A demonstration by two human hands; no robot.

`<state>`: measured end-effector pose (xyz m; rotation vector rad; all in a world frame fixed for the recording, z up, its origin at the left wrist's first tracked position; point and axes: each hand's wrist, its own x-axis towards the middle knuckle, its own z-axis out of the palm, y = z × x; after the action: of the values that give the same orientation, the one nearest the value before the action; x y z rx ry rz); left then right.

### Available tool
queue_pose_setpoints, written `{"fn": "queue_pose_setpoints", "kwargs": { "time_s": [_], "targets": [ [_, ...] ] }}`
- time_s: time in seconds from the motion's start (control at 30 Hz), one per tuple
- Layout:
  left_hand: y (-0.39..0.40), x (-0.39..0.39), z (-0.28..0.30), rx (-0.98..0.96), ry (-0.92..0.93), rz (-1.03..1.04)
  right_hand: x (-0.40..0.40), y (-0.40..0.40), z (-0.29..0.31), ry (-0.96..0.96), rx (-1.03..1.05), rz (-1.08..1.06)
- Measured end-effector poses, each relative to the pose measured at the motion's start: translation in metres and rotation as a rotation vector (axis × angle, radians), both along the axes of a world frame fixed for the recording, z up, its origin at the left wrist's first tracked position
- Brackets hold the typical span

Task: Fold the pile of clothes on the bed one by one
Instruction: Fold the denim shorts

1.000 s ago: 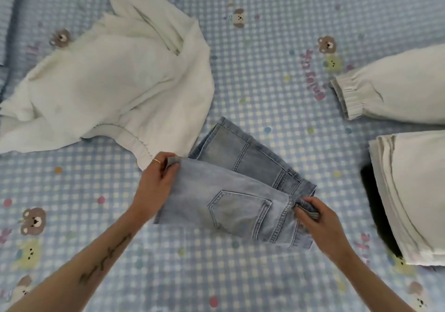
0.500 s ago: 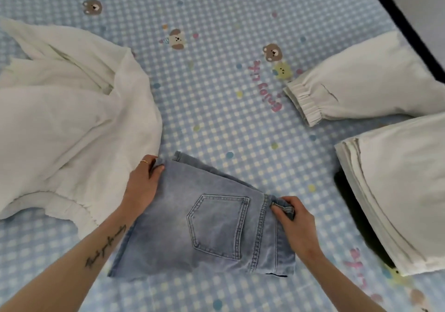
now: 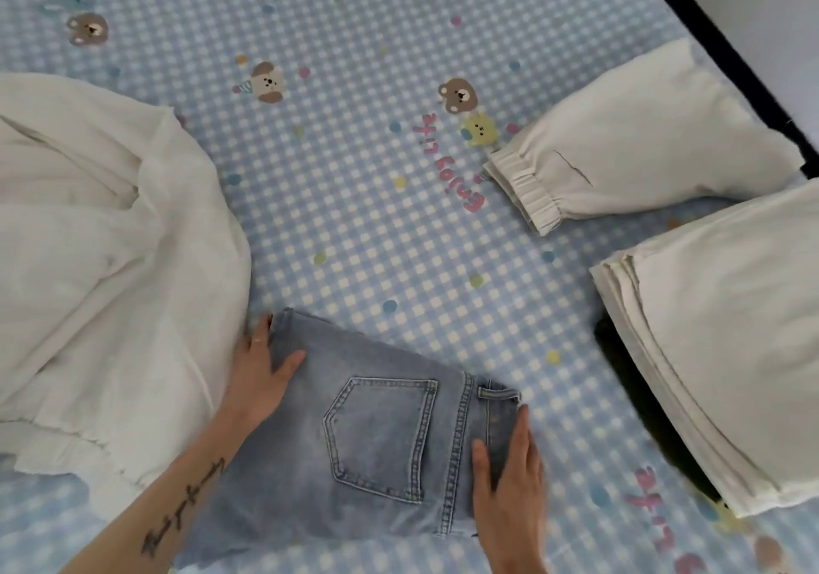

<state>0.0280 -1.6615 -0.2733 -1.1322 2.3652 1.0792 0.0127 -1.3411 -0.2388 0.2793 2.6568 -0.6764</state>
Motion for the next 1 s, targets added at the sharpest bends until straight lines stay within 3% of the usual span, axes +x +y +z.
{"fn": "queue_pose_setpoints", "kwargs": {
  "time_s": [0.07,0.17,0.33,0.53,0.7,0.9,1.0],
  "targets": [
    [0.007,0.017,0.003,0.003,-0.026,-0.066,0.004,-0.004,0.001,-0.031,-0.025,0.042],
    [0.016,0.03,0.013,0.017,0.108,-0.058,-0.018,-0.005,0.009,-0.064,-0.091,0.084],
    [0.047,0.003,0.064,0.031,0.343,0.11,-0.099,0.006,0.06,0.232,-0.124,0.296],
    [0.104,-0.119,0.129,0.157,0.491,0.189,-0.274,0.049,0.123,0.422,-0.065,0.462],
    [0.153,-0.247,0.131,0.291,0.573,0.283,-0.446,0.095,0.146,0.443,-0.019,0.584],
    [0.186,-0.373,0.094,0.261,0.58,0.31,-0.593,0.119,0.115,0.36,0.044,0.695],
    [0.197,-0.401,0.079,0.188,0.471,0.361,-0.632,0.123,0.09,0.275,0.052,0.724]
  ]
}}
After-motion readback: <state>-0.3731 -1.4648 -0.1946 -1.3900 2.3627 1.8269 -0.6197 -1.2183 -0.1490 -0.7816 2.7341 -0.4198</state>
